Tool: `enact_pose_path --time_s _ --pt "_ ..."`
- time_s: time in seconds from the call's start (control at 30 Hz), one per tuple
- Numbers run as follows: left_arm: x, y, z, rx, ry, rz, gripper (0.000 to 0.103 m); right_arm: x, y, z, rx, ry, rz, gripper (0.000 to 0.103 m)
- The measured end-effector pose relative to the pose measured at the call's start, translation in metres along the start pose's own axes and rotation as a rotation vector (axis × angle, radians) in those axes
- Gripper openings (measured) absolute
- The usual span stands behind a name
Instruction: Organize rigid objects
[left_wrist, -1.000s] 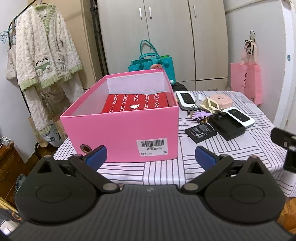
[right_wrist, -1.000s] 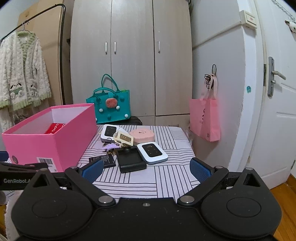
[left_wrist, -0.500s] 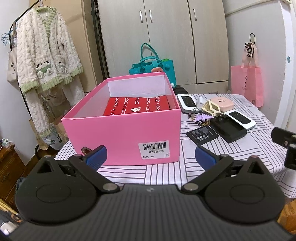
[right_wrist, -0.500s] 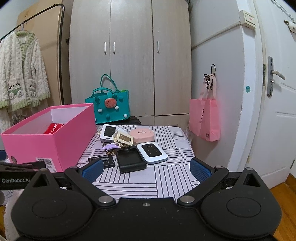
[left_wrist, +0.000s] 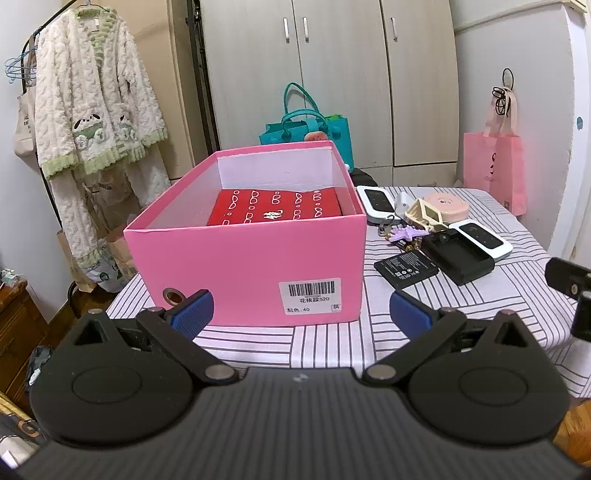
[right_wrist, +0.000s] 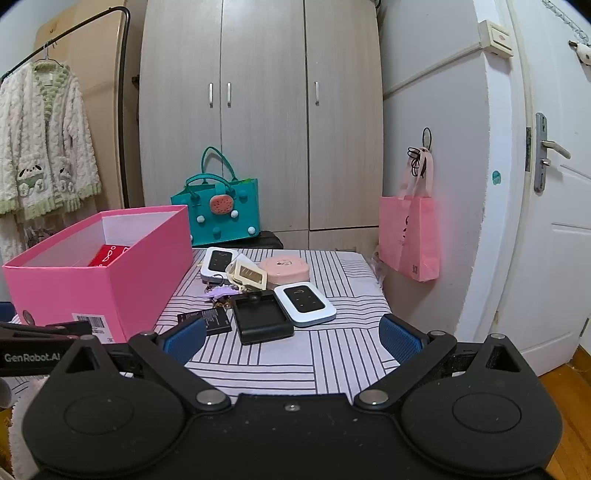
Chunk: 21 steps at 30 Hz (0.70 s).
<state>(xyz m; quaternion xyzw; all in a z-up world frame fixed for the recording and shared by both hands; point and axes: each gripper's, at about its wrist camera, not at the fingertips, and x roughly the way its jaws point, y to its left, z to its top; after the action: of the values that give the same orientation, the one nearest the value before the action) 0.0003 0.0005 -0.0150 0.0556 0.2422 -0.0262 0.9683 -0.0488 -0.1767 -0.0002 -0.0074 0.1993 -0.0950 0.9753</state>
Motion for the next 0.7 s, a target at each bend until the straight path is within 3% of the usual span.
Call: enact_pose_path --time_s 0.7 --pt "0.0011 -0.0061 -0.0030 0.011 0.005 0.000 0.103 0.0070 -0.0059 -0.0042 0.015 0.015 -0.012 0.102"
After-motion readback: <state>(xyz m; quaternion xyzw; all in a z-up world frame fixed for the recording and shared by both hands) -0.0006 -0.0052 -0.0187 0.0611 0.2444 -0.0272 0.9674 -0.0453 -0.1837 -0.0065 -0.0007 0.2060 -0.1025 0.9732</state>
